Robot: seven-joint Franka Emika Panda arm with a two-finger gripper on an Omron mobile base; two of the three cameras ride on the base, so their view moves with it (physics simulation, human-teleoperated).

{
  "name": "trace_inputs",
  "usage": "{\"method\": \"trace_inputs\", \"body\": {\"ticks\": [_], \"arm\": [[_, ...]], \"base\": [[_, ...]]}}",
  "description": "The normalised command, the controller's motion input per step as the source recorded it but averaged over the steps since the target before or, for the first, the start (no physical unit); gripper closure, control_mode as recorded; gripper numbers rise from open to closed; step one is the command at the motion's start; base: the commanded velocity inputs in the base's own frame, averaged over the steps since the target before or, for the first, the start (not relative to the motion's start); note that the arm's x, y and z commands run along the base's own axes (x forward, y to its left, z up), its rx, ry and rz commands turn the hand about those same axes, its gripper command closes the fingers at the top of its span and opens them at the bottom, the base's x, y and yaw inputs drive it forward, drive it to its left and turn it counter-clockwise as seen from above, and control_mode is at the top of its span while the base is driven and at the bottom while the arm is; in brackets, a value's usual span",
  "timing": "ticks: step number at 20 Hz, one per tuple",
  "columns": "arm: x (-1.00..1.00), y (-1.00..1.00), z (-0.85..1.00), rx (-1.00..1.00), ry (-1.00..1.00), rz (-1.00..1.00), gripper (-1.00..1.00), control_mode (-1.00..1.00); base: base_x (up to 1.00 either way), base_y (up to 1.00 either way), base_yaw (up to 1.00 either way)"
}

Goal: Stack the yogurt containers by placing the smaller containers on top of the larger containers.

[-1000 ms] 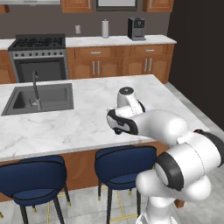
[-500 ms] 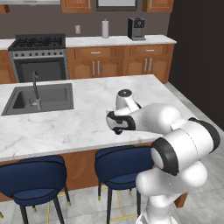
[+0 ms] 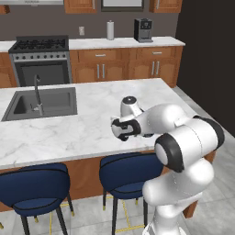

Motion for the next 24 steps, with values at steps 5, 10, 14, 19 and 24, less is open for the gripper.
{"method": "trace_inputs", "body": {"ticks": [5, 10, 14, 19, 24], "arm": [[0.07, 0.0, -0.15, 0.0, 0.0, -0.03, -1.0, -1.0], [0.07, 0.0, -0.12, 0.0, 0.0, -0.03, -1.0, -1.0], [0.14, 0.0, -0.09, 0.0, 0.0, -0.03, -1.0, -1.0], [0.23, 0.0, -0.05, 0.01, 0.0, -0.01, -1.0, -1.0], [0.2, 0.0, -0.11, 0.0, 0.0, 0.0, -1.0, -1.0]], "base": [[0.0, 0.0, 0.0], [0.0, 0.0, 0.0], [0.0, 0.0, 0.0], [0.0, 0.0, 0.0], [0.0, 0.0, 0.0]]}}
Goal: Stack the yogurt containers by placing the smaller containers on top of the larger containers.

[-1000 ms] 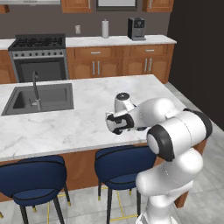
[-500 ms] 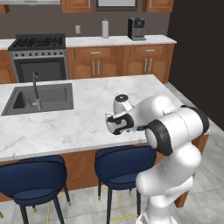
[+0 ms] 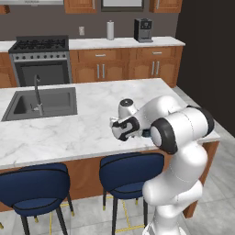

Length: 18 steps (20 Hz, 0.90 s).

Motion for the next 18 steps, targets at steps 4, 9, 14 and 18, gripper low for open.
{"method": "trace_inputs", "body": {"ticks": [4, 9, 14, 18], "arm": [[0.15, 0.0, -0.16, 0.0, 0.0, 0.0, -1.0, -1.0], [0.15, 0.0, -0.17, 0.0, 0.0, 0.0, -1.0, -1.0], [0.07, 0.0, -0.15, 0.0, 0.0, 0.0, -1.0, -1.0], [0.08, 0.0, -0.12, 0.0, 0.0, 0.0, -1.0, -1.0]], "base": [[0.0, 0.0, 0.0], [0.0, 0.0, 0.0], [0.0, 0.0, 0.0], [0.0, 0.0, 0.0]]}}
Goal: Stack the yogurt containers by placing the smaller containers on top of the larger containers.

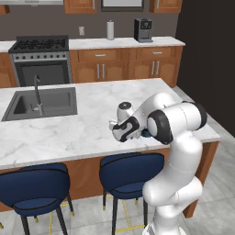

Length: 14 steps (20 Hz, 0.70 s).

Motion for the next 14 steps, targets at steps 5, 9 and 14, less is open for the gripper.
{"method": "trace_inputs", "body": {"ticks": [5, 9, 14], "arm": [[0.07, 0.0, -0.12, 0.0, 0.0, -0.01, -1.0, -1.0], [0.05, 0.0, -0.12, 0.0, 0.0, -0.01, -1.0, -1.0], [0.02, 0.01, -0.1, 0.0, 0.0, -0.01, -1.0, -1.0]], "base": [[0.0, 0.0, 0.0], [0.0, 0.0, 0.0], [0.0, 0.0, 0.0]]}}
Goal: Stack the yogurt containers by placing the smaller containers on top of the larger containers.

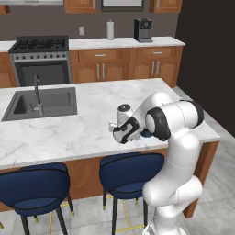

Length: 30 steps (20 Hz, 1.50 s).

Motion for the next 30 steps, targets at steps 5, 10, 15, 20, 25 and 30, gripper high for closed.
{"method": "trace_inputs", "body": {"ticks": [5, 10, 15, 20, 25, 30], "arm": [[0.01, 0.03, -0.09, 0.0, 0.01, -0.01, 1.0, -1.0], [0.0, 0.03, -0.03, 0.0, 0.01, -0.01, 1.0, -1.0], [0.0, 0.0, 0.0, 0.0, 0.0, -0.01, 1.0, -1.0], [-0.06, 0.0, 0.39, 0.01, 0.0, -0.01, 1.0, -1.0], [-0.27, 0.0, 0.59, 0.01, 0.0, 0.0, 1.0, -1.0], [-0.28, 0.0, 0.69, 0.0, 0.0, 0.0, 1.0, -1.0]], "base": [[0.0, 0.0, 0.0], [0.0, 0.0, 0.0], [0.0, 0.0, 0.0], [0.0, 0.0, 0.0], [0.0, 0.0, 0.0], [0.0, 0.0, 0.0]]}}
